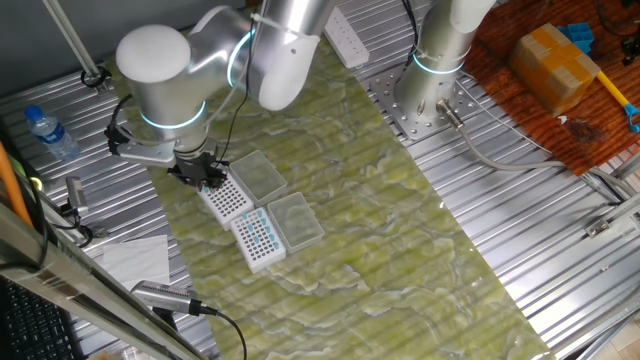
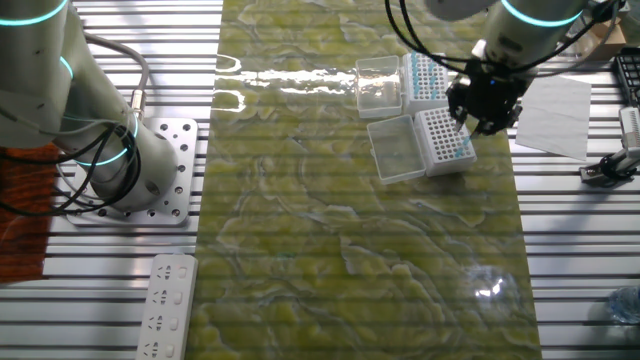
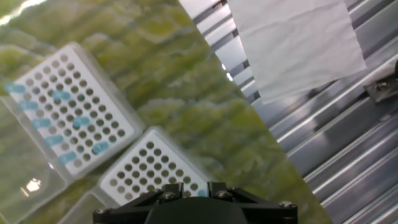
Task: Transfer all medium pipette tips from one holder to another
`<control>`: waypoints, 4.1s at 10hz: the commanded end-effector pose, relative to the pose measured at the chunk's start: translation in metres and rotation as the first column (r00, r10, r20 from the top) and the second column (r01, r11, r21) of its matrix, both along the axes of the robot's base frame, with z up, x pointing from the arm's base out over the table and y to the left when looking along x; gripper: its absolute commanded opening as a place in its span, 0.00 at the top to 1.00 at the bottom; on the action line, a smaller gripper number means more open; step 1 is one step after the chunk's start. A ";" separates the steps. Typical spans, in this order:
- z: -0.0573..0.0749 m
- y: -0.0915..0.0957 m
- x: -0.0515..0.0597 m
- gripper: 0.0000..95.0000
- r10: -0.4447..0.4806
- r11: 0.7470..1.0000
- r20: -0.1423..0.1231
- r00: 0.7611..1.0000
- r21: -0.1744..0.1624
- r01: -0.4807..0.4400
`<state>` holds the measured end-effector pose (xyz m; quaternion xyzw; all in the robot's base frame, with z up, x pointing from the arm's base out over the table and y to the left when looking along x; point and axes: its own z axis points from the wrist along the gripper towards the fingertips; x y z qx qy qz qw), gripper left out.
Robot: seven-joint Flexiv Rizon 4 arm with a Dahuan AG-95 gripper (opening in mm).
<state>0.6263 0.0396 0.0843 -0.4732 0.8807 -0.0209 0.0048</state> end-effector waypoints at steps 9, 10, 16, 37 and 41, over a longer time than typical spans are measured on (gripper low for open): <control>-0.006 -0.004 -0.001 1.00 0.033 0.999 0.008 0.999 0.004 -0.033; -0.006 -0.004 -0.001 1.00 0.033 0.999 0.008 0.999 0.004 -0.033; -0.006 -0.004 -0.001 1.00 0.033 0.999 0.008 0.999 0.004 -0.033; 0.112 0.041 -0.011 1.00 -0.088 0.995 -0.107 0.990 0.041 0.093; 0.103 0.096 -0.007 1.00 -0.241 0.954 -0.121 0.963 0.153 0.258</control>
